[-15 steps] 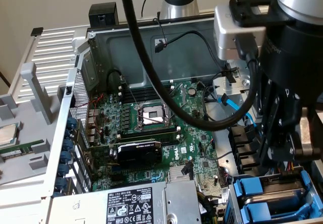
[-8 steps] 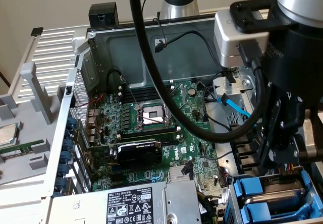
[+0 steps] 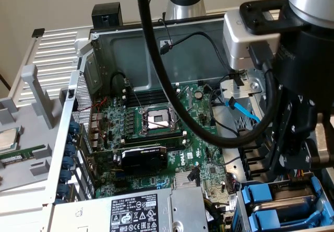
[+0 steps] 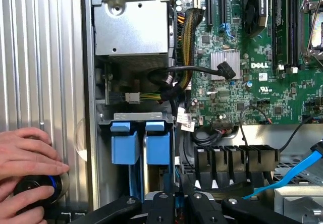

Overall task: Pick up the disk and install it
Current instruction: 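Insert the second disk wire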

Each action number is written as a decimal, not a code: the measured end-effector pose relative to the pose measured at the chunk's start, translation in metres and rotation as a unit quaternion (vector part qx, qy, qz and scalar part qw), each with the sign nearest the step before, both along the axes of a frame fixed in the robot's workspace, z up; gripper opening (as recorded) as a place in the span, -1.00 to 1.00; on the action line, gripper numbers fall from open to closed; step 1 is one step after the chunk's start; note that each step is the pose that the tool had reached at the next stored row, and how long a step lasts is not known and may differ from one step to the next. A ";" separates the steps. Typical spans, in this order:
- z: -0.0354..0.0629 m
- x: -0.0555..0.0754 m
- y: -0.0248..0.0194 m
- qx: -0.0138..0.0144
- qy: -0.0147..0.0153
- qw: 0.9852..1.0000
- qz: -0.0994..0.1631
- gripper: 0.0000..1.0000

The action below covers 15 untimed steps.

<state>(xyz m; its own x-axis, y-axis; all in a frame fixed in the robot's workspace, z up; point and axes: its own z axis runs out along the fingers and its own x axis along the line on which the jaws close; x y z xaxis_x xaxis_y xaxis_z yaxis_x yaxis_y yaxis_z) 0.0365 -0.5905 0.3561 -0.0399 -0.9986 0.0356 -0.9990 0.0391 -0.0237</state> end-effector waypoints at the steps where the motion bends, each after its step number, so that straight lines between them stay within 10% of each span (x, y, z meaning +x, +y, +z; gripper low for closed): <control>1: -0.0001 0.000 -0.0004 0.000 0.000 1.000 0.000 -0.67; 15: -0.0024 0.000 -0.0078 0.002 -0.004 1.000 0.000 -0.67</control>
